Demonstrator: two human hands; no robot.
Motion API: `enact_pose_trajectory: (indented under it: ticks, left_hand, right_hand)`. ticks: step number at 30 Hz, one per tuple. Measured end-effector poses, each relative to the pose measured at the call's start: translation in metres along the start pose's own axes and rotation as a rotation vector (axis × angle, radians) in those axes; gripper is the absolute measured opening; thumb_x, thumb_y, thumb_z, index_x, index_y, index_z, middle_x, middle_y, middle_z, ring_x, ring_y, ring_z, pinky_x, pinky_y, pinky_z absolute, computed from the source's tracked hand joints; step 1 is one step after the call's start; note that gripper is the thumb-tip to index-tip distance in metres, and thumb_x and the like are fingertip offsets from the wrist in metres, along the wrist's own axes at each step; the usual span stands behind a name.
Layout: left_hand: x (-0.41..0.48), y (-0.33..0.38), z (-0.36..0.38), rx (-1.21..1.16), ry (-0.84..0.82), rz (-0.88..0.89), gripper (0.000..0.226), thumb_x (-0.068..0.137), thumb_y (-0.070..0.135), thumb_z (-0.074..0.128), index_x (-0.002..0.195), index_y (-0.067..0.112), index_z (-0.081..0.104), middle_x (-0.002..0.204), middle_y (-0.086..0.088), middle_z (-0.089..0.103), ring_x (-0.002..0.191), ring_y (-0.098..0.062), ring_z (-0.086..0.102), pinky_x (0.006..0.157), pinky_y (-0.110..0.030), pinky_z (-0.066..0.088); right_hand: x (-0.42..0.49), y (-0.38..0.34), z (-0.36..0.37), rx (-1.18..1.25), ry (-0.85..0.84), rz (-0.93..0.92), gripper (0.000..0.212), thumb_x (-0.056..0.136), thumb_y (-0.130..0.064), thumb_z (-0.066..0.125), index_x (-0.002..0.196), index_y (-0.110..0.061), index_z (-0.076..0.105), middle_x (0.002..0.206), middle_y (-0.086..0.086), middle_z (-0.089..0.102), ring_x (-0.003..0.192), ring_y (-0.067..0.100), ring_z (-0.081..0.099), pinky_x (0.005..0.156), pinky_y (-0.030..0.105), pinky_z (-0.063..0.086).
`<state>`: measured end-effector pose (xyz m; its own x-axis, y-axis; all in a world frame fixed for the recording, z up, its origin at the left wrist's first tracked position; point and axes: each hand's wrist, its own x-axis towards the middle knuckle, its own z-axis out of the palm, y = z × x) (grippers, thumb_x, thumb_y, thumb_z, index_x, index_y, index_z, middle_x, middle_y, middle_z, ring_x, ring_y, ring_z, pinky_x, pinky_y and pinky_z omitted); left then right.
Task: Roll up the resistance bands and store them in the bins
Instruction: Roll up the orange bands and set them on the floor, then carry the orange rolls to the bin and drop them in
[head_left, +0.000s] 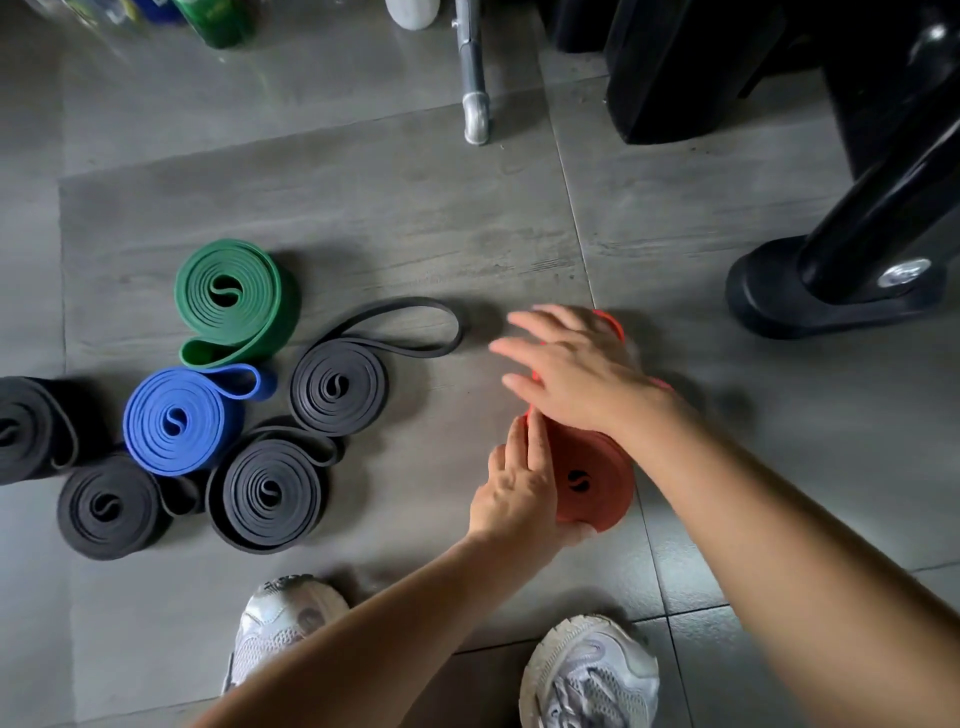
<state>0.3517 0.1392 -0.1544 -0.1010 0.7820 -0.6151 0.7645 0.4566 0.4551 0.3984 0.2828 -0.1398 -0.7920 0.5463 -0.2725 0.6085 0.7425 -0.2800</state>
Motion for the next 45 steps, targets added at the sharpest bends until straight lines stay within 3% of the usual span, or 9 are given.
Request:
enact_pose_trajectory:
  ticks: [3,8,13,20,25,31,36,41,45]
  left_hand:
    - [0.0,0.001,-0.002,-0.013,-0.024,-0.014,0.132,0.065,0.055,0.075,0.146,0.015,-0.021,0.155,-0.002,-0.003,0.137,-0.025,0.018,0.108,-0.038,0.034]
    - [-0.001,-0.001,-0.003,-0.036,-0.019,-0.032,0.134,0.065,0.056,0.075,0.143,0.022,-0.028,0.158,-0.003,-0.006,0.138,-0.028,0.022,0.107,-0.039,0.033]
    - [0.0,0.001,-0.001,-0.165,-0.036,-0.079,0.138,0.061,0.053,0.079,0.141,0.031,-0.03,0.157,-0.005,0.001,0.127,-0.038,0.042,0.102,-0.041,0.038]
    - [0.012,-0.001,0.0,-0.52,-0.08,-0.198,0.129,0.067,0.021,0.082,0.146,0.027,-0.019,0.151,-0.001,0.004,0.131,-0.021,0.036,0.095,-0.02,0.034]
    - [0.014,-0.023,-0.025,-0.607,-0.101,-0.296,0.099,0.069,0.017,0.08,0.147,0.022,0.019,0.141,-0.008,0.022,0.112,-0.018,0.041,0.093,-0.027,0.043]
    - [-0.005,-0.049,-0.051,-0.871,-0.074,-0.408,0.096,0.047,0.021,0.067,0.139,0.032,0.038,0.135,-0.013,0.04,0.114,-0.027,0.051,0.097,-0.035,0.047]
    - [-0.034,-0.054,-0.116,-0.93,-0.034,-0.397,0.089,0.049,0.028,0.056,0.137,0.032,0.042,0.129,-0.011,0.051,0.111,-0.023,0.055,0.093,-0.03,0.048]
    - [-0.118,-0.029,-0.209,-1.092,0.083,-0.321,0.089,0.043,0.044,0.062,0.129,0.026,0.05,0.123,-0.015,0.059,0.112,-0.025,0.057,0.1,-0.04,0.046]
    - [-0.209,0.001,-0.288,-1.22,0.195,-0.316,0.089,0.046,0.044,0.064,0.13,0.019,0.048,0.126,-0.017,0.055,0.114,-0.022,0.055,0.104,-0.042,0.042]
  right_hand:
    - [0.018,0.009,0.01,-0.216,-0.267,-0.113,0.043,0.092,-0.056,0.035,0.12,-0.032,0.058,0.135,-0.001,0.047,0.135,0.02,0.027,0.117,0.043,-0.004]
    - [-0.015,0.055,0.008,-0.207,-0.39,0.1,0.05,0.093,-0.061,0.026,0.105,-0.028,0.061,0.116,0.003,0.058,0.116,0.023,0.048,0.103,0.041,0.026]
    - [-0.074,0.052,0.032,0.282,-0.27,0.464,0.053,0.089,-0.064,0.02,0.103,-0.025,0.053,0.115,0.006,0.055,0.11,0.028,0.054,0.083,0.036,0.043]
    - [-0.082,0.027,0.045,0.604,-0.147,0.723,0.09,0.046,-0.064,0.08,0.115,-0.015,0.049,0.115,0.006,0.055,0.105,0.026,0.056,0.079,0.036,0.049]
    - [-0.087,0.001,0.05,0.964,-0.146,0.737,0.091,0.039,-0.055,0.087,0.115,-0.017,0.057,0.109,0.005,0.065,0.102,0.024,0.063,0.079,0.041,0.054]
    - [-0.071,-0.038,0.061,0.868,-0.025,0.717,0.081,0.045,-0.057,0.085,0.112,-0.02,0.057,0.106,-0.001,0.064,0.098,0.017,0.062,0.079,0.03,0.049]
    - [-0.054,-0.076,0.009,1.036,0.039,0.717,0.062,0.035,-0.052,0.085,0.084,-0.032,0.053,0.081,-0.017,0.063,0.069,-0.014,0.058,0.056,0.006,0.042]
    - [-0.052,-0.131,-0.1,1.249,-0.011,0.723,0.067,0.036,-0.045,0.08,0.095,-0.023,0.057,0.093,-0.001,0.069,0.083,0.012,0.064,0.069,0.023,0.049]
    - [-0.069,-0.196,-0.205,1.295,-0.001,0.633,0.069,0.05,-0.029,0.083,0.111,-0.016,0.054,0.104,0.003,0.067,0.089,0.011,0.063,0.081,0.026,0.049]
